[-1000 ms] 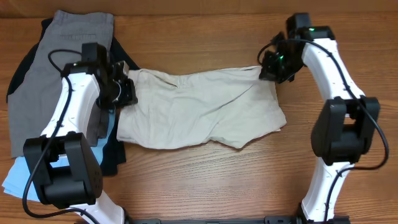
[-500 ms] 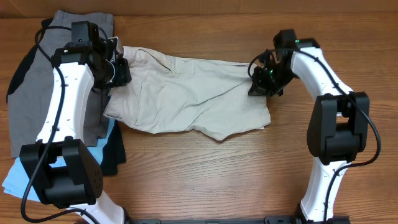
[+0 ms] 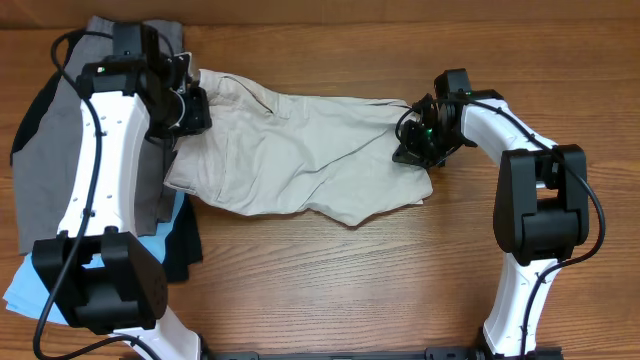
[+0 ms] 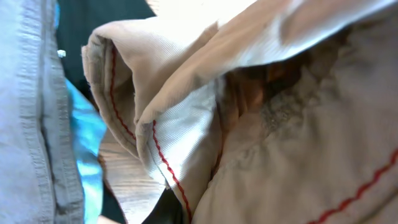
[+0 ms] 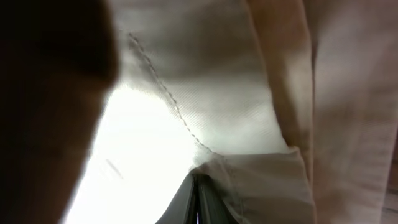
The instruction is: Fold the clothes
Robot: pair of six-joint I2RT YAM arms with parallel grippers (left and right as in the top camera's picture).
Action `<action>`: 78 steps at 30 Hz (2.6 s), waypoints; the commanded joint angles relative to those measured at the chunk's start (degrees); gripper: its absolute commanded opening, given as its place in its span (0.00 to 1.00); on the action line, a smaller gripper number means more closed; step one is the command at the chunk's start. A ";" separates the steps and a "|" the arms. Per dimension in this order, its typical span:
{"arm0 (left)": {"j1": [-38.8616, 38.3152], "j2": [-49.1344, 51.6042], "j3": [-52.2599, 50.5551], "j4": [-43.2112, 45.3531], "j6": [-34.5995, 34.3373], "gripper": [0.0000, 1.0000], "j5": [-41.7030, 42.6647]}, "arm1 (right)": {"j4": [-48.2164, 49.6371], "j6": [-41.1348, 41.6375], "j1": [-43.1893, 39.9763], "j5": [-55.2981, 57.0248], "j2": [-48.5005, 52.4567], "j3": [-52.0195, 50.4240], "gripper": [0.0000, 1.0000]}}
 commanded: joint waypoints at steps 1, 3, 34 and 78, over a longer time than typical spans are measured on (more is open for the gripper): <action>-2.99 -2.25 2.93 -0.98 1.16 0.04 0.35 | 0.07 1.38 0.17 1.79 2.60 -1.62 0.04; -4.83 -2.25 2.91 -1.03 1.09 0.04 0.37 | -0.02 1.40 0.15 1.79 3.98 -1.64 0.04; -34.45 8.11 2.86 23.78 -17.73 0.05 0.44 | -0.74 1.31 0.15 1.55 5.70 -1.64 0.04; -33.90 11.85 2.91 21.73 -0.72 1.00 4.83 | -37.27 -17.05 -15.72 -4.28 -3.58 29.97 0.91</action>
